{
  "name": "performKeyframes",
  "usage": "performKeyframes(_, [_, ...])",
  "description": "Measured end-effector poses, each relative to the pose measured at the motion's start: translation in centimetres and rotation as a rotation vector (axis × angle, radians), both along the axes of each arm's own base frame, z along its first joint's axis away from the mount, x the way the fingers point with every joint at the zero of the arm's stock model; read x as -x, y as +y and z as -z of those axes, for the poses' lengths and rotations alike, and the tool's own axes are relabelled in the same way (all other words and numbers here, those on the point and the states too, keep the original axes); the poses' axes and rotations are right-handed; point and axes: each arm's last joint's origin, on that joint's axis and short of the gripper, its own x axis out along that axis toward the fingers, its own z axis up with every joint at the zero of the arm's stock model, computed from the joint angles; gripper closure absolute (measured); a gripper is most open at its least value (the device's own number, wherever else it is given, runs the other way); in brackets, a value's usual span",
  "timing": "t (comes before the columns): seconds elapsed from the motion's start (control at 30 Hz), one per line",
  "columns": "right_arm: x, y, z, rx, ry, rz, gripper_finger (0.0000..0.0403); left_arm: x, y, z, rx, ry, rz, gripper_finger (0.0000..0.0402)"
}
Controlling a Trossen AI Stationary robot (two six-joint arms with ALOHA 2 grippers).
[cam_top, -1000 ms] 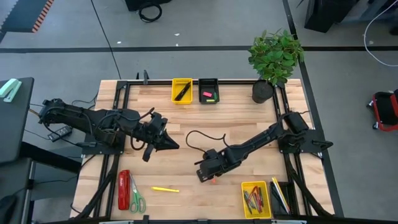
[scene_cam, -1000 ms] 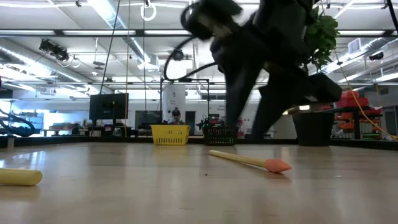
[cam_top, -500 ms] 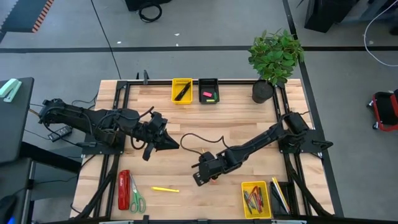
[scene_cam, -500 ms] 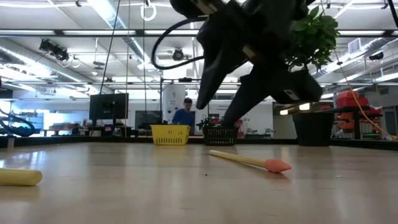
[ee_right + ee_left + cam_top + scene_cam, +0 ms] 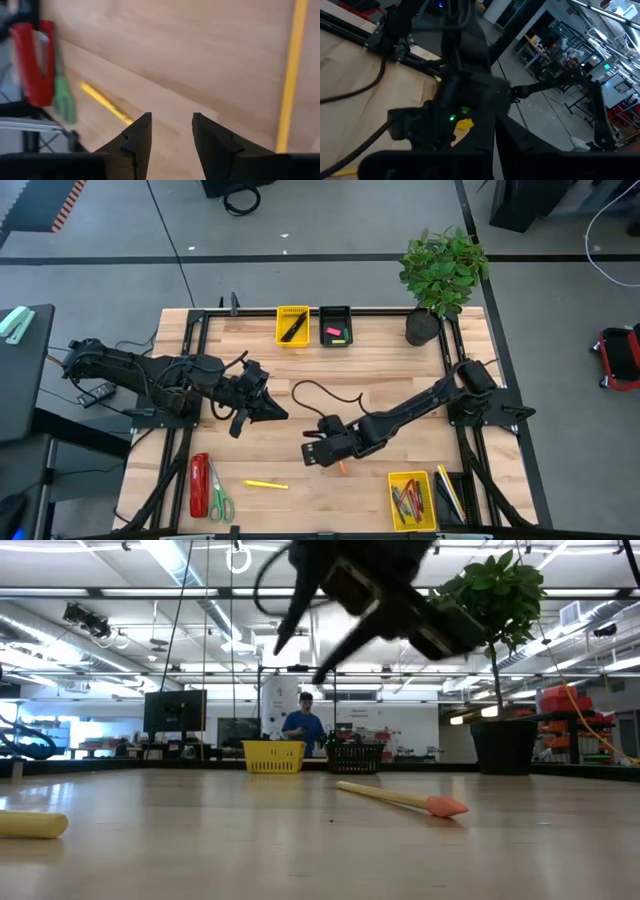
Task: Sort crayons/erasers/pens/pencils in bins
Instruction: Put the yellow pencil into the bottom black bin
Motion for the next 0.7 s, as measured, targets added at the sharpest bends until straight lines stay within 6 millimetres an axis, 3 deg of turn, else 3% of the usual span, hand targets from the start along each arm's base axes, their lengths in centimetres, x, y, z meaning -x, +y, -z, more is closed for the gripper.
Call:
performKeyframes(0.1, [-0.2,-1.0,-1.2,0.037,0.044,0.05,0.0256,0.0,0.0,0.0,-0.005,-0.001,0.001,0.0372])
performKeyframes(0.3, [-0.3,-2.5,-1.1,0.005,0.108,0.108,0.0256,0.1,0.0,0.0,-0.005,-0.002,0.016,0.0375])
performKeyframes(0.47, [-1.0,-2.1,1.8,-0.06,0.196,0.147,0.0257,0.3,-0.1,-0.2,0.003,-0.006,0.064,0.0384])
performKeyframes(0.6, [-1.9,-1.5,4.8,-0.125,0.307,0.049,0.0257,0.5,-0.1,-0.3,0.005,-0.011,0.079,0.0387])
performKeyframes(0.7, [-2.5,-1.2,4.5,-0.103,0.362,-0.016,0.0257,0.6,-0.1,-0.4,0.007,-0.02,0.079,0.0386])
